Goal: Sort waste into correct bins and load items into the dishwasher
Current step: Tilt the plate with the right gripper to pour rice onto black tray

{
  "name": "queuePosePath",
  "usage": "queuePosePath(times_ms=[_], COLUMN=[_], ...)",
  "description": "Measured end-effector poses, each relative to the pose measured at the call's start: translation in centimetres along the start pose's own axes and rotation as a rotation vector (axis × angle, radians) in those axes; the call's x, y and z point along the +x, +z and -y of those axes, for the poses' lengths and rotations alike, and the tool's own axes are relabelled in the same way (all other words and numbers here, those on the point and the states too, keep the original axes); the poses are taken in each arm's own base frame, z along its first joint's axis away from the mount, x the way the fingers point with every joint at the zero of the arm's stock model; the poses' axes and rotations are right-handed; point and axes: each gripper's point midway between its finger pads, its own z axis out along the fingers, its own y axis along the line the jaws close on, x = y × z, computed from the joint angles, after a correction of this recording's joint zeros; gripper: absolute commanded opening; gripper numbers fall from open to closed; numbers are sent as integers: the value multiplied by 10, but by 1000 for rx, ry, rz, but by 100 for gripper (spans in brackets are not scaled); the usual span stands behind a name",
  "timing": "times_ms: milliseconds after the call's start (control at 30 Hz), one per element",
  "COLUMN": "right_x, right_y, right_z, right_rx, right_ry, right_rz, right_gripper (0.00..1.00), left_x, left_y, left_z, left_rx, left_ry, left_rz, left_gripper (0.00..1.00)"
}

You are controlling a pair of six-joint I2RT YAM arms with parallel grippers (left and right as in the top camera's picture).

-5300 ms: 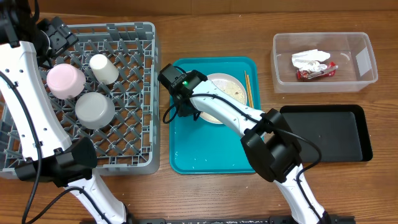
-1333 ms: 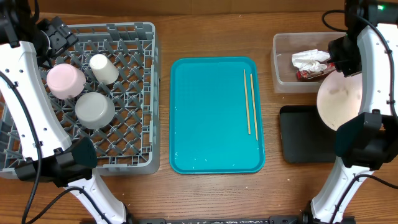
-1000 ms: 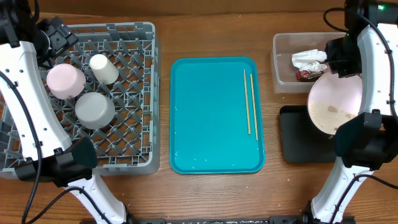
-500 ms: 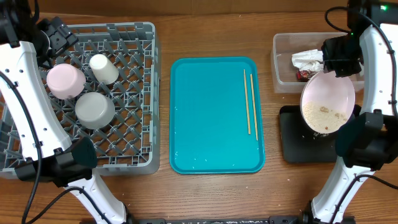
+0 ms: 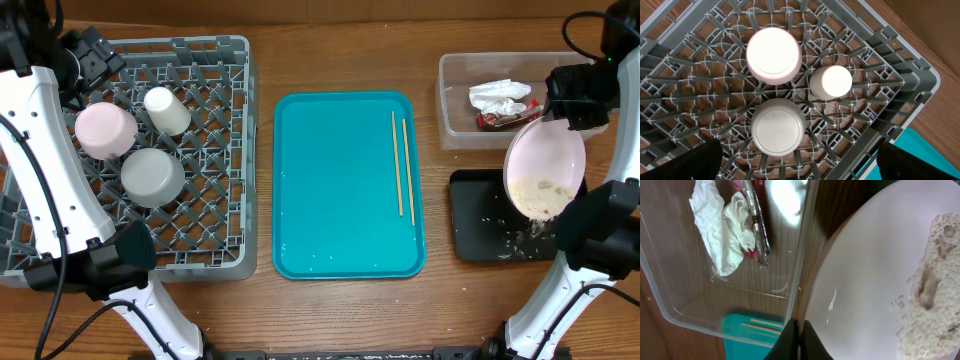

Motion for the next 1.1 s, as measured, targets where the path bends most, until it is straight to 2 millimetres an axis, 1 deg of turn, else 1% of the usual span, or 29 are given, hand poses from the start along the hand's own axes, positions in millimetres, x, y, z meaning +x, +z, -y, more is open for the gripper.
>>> queuePosePath(times_ms=[267, 633, 800, 900, 1100], right_x=[12, 34, 39, 38, 35], right_y=[0, -1, -3, -5, -8], right_z=[-17, -28, -27, -27, -18], right_rx=[-79, -151, -160, -172, -172], right_ry=[-53, -100, -107, -107, -102], right_rz=[-61, -190, -229, -248, -280], right_gripper=[4, 4, 4, 4, 4], left_x=[0, 0, 0, 0, 0], left_y=[0, 0, 0, 0, 0], left_z=[0, 0, 0, 0, 0], left_rx=[0, 0, 0, 0, 0], left_ry=[0, 0, 0, 0, 0], left_rz=[0, 0, 0, 0, 0], left_gripper=[100, 100, 100, 100, 100])
